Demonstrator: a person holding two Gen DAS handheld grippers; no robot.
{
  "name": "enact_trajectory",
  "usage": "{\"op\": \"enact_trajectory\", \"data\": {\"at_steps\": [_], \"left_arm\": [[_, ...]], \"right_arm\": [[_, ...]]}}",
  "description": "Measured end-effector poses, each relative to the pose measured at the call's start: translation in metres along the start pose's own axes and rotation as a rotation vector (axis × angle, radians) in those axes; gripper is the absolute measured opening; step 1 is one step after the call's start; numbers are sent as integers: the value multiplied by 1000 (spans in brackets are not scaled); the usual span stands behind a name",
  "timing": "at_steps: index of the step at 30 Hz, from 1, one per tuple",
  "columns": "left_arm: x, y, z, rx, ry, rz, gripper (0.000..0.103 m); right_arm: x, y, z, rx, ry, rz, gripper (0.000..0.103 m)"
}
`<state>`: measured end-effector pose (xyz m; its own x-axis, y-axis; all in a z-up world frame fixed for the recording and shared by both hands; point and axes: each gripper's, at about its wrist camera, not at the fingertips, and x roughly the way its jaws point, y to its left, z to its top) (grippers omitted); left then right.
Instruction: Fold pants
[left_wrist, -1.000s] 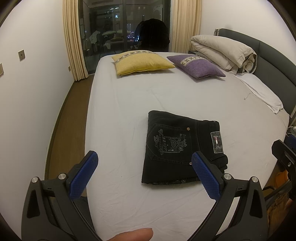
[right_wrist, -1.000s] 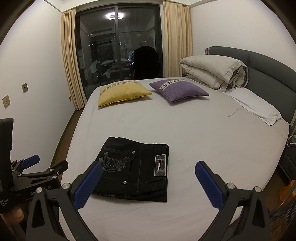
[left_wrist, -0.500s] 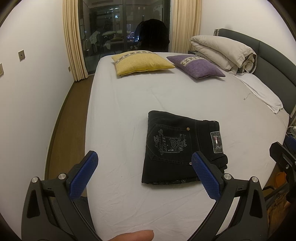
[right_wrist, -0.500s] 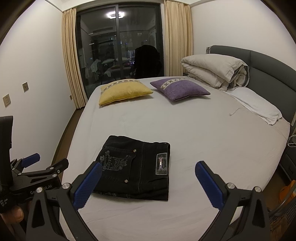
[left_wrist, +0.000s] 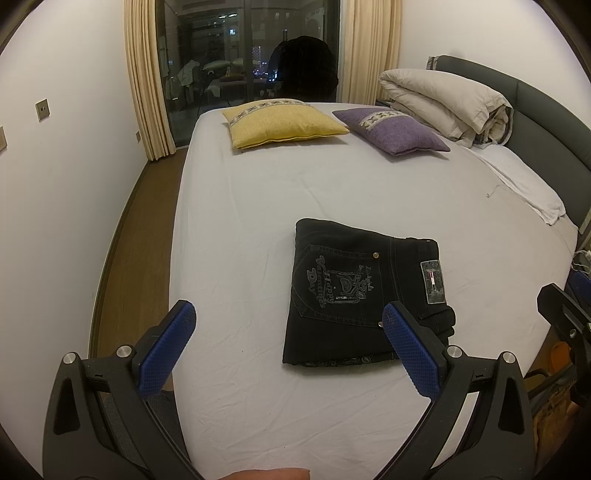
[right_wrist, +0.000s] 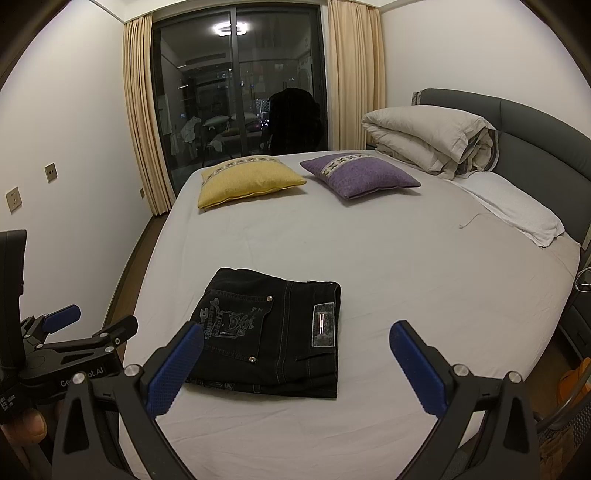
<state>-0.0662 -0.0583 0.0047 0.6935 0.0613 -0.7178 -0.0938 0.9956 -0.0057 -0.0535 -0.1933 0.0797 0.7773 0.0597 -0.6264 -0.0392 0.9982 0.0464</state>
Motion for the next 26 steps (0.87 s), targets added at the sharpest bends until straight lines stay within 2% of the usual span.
{"op": "enact_trajectory", "data": {"at_steps": [7,16,26], "left_arm": [[2,2,0,-10,14,-10,103],[17,10,-2,-58,90,-35,103],[8,4,-2,-8,9,4,103]], "right_arm": [[-1,1,0,0,1,1,103],[-2,-1,-12,7,13,15,103],[-5,-14,-11,18,35,26,103]]}}
